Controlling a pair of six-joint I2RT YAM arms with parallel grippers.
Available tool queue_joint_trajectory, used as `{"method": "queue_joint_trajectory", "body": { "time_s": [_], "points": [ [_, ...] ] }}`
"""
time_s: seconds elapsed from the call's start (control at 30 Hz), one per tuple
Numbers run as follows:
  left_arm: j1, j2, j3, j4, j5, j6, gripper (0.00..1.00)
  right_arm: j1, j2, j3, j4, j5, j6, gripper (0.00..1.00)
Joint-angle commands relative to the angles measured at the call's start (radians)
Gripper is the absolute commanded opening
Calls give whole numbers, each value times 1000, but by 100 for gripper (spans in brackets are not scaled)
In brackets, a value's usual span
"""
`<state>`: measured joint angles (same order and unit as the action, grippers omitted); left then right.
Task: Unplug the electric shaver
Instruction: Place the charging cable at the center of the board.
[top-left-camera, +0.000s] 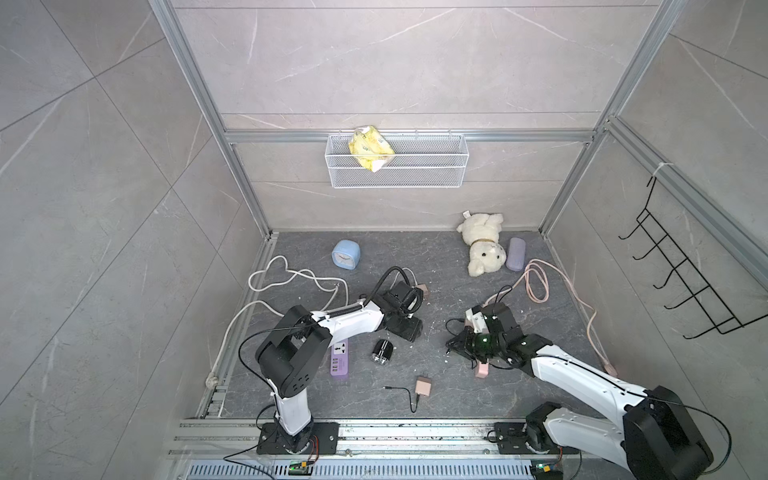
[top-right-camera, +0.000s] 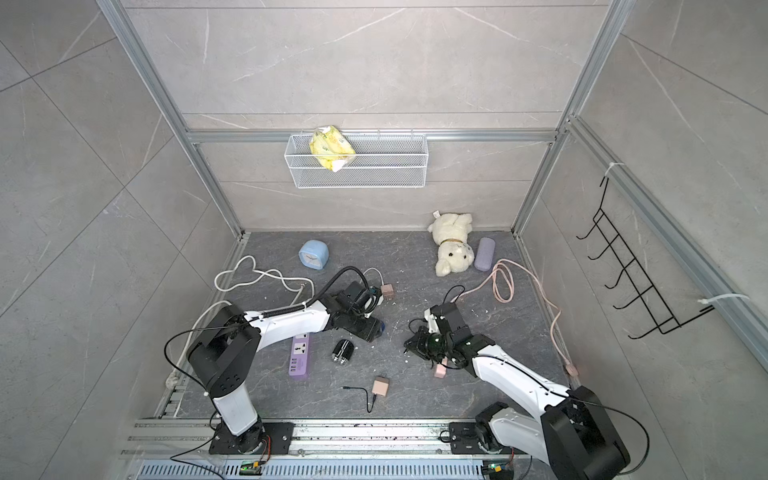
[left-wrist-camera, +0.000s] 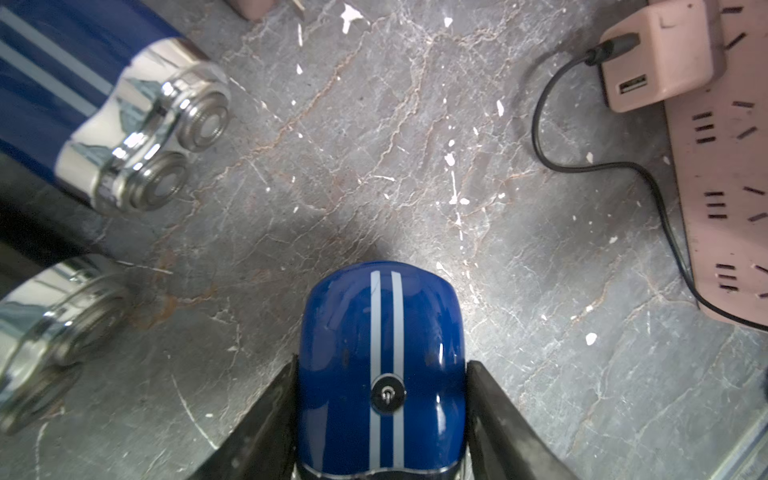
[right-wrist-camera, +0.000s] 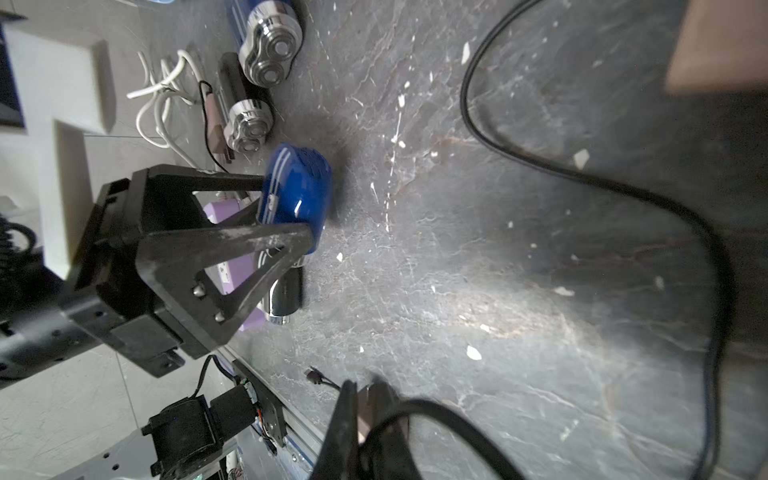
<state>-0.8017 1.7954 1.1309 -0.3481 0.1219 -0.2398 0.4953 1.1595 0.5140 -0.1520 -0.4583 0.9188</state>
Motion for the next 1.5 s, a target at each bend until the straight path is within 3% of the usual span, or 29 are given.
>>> {"method": "queue_joint_trajectory", "body": {
  "time_s": [0.0,0.37,0.53,0.83,1.3,1.47],
  "points": [
    [1,13,4,11,-5,-21,60,24,25,16,25,33,-21,0],
    [1,36,-23,37,-5,-32,68,49,54,32,24,47,-29,0],
    [1,48,-22,31,2,-36,83,71,82,48,20,40,-49,1],
    [0,-9,13,-32,-26,-37,89,142,166,104,-19,88,-76,5],
    [0,-276,0,-94,-125,-38,97,168,130,177,-163,197,-126,41],
    [0,-306,-20,-99,-125,-37,97,169,33,253,-348,354,-168,47]
  ]
}}
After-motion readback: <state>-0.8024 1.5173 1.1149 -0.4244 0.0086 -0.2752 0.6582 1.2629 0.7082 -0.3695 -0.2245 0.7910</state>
